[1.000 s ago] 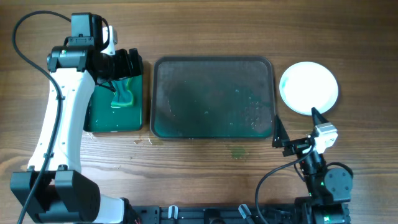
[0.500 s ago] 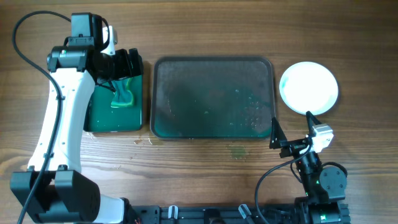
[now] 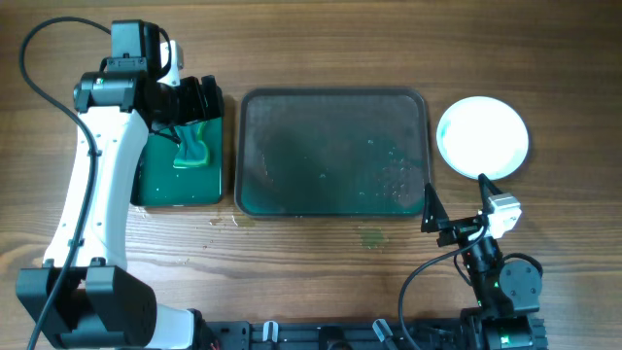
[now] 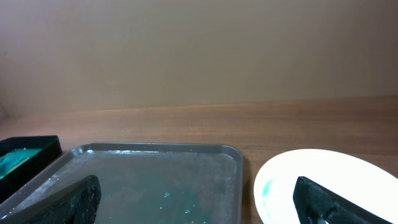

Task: Clean dirty plates on tray and stack at the side

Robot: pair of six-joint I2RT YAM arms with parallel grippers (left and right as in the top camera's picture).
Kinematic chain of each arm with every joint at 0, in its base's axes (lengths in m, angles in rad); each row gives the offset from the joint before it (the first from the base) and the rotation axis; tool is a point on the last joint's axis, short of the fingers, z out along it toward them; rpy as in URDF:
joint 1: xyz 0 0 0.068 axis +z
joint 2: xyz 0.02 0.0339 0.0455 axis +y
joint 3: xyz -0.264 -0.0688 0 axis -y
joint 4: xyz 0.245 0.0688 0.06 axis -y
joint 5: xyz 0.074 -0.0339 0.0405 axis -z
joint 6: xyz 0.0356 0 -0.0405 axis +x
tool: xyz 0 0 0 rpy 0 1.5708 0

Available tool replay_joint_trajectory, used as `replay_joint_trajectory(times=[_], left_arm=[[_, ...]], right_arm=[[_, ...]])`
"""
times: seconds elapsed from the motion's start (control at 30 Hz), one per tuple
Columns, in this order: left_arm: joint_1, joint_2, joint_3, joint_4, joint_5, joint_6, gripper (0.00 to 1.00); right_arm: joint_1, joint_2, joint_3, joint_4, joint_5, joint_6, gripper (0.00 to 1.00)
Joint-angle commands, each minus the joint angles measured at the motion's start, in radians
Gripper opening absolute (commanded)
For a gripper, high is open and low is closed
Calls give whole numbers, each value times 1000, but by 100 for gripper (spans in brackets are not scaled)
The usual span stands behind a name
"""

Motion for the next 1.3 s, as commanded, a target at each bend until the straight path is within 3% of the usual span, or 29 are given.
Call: replay_joint_trajectory(times=[0.0, 0.2, 0.27, 0.4, 0.5, 0.7, 0.83, 1.03, 1.27], left_arm=[[-2, 3, 6, 0, 14, -9, 100], [-2, 1, 5, -1, 13, -8, 100], [-2, -27, 3, 18, -48, 2, 100], [-19, -154, -87, 163, -53, 2, 100], [-38, -314, -271, 391, -52, 2, 100], [-14, -759, -827, 904, 19, 2, 100], [-8, -1049, -1141, 1064, 19, 44, 100], [-9, -1360, -1389, 1135, 19, 130, 100], [-9, -1519, -1484, 1121, 18, 209, 100]], right_arm=[[5, -14, -1, 0, 16, 18, 100], [5, -14, -1, 0, 16, 18, 100], [5, -14, -1, 0, 16, 18, 100], [5, -14, -1, 0, 16, 18, 100], [5, -14, -1, 0, 16, 18, 100], [5, -14, -1, 0, 16, 18, 100], [5, -14, -1, 0, 16, 18, 100], [5, -14, -1, 0, 16, 18, 100], [5, -14, -1, 0, 16, 18, 100]])
